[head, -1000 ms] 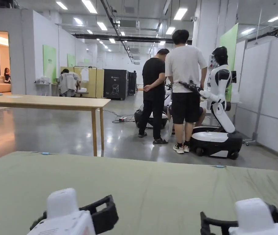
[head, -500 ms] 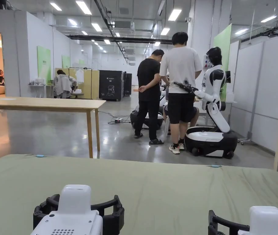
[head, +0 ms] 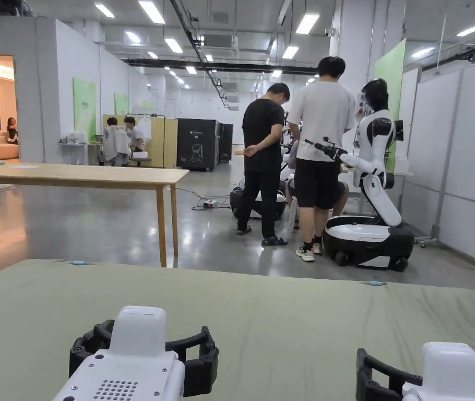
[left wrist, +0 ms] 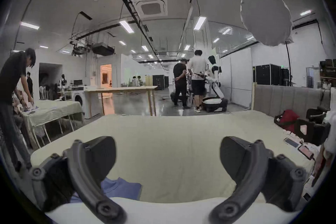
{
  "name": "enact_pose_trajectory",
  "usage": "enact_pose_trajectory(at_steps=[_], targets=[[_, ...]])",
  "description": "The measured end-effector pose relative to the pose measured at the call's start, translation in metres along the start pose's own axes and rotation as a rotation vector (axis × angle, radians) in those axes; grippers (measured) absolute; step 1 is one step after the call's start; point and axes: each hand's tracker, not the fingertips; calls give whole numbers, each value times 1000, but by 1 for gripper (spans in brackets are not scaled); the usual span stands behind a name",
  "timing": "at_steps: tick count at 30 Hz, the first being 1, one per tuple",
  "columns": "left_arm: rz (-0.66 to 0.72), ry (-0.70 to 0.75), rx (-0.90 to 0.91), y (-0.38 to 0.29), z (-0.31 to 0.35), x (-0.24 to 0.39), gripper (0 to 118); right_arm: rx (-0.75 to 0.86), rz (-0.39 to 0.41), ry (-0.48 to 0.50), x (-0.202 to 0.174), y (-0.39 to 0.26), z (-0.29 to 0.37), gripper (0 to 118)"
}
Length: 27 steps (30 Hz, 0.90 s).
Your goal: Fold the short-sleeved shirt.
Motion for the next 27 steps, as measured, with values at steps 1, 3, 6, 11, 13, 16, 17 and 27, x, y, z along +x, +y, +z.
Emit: enact_pose_trajectory(at_steps=[1,3,6,11,13,16,17,27], targets=[[6,-5,-2,0,1,-1,107,4,0,-9,-1,-1,1,92],[8,-10,-10,0,1,-2,62,6,-12,-40,0,-2,0,34],[11,-9,-29,-3,-2,-6,3,-1,-30,-50,4,-4,1,1],[32,-21,-53,-7,-5,-8,2,-5,-17,-67,4,-7,5,0],[48,-28,-63,-8,-5,-10,2,-6,-10,-73,4,-9,6,0],[50,-12,-67,-9,-3,-15,2,-22,-8,-70,3,-9,4,0],[52,3,-70,-9,-2,-20,2,-32,-5,-60,1,-10,2,0],[73,400,-113,-17,60,-150,2,-29,52,316,-134,-5,-30,0]])
